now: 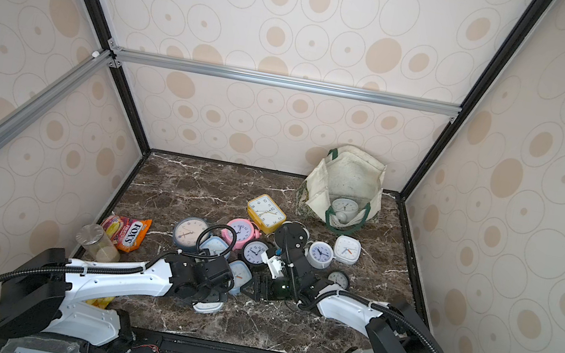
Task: Put the alarm clock into the canvas bag
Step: Pick up the alarm from the center of the board.
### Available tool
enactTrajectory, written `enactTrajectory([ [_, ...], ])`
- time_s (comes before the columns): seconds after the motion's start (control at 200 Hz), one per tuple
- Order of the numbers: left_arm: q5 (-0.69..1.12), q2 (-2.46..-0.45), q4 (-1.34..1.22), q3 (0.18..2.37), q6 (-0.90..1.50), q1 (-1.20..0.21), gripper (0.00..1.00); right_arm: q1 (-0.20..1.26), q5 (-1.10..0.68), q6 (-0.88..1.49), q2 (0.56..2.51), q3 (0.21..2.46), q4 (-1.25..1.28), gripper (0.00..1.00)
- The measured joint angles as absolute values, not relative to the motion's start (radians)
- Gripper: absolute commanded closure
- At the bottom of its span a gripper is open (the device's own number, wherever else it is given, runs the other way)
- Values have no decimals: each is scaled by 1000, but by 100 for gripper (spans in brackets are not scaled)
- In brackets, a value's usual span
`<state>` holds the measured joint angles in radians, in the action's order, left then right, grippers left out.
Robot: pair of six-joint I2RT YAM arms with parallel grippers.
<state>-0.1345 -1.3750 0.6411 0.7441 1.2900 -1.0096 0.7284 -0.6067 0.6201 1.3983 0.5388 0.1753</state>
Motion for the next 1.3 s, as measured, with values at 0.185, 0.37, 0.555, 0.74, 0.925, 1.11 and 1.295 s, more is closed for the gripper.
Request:
enactTrajectory([
  [0.185, -138, -1376, 624, 732, 1314, -1017, 2, 728, -605, 620, 1385, 520, 180, 18],
  [0.37, -136, -1385, 593, 723, 1324, -1018, 3, 728, -603, 621, 1369, 512, 181, 17],
  [0.555, -140, -1390, 583, 723, 1332, -1018, 14, 728, -601, 621, 1350, 512, 181, 16],
  [0.74, -164, -1329, 646, 723, 1333, -1018, 19, 728, -590, 620, 1298, 512, 168, 16],
  [0.925, -212, -1190, 752, 762, 1343, -1018, 21, 728, -566, 613, 1248, 512, 143, 13],
  [1.11, -234, -1135, 741, 904, 1332, -960, 22, 734, -515, 578, 1153, 487, 144, 2],
  [1.295, -207, -1148, 586, 980, 1321, -866, 22, 753, -401, 556, 1050, 450, 232, 0],
])
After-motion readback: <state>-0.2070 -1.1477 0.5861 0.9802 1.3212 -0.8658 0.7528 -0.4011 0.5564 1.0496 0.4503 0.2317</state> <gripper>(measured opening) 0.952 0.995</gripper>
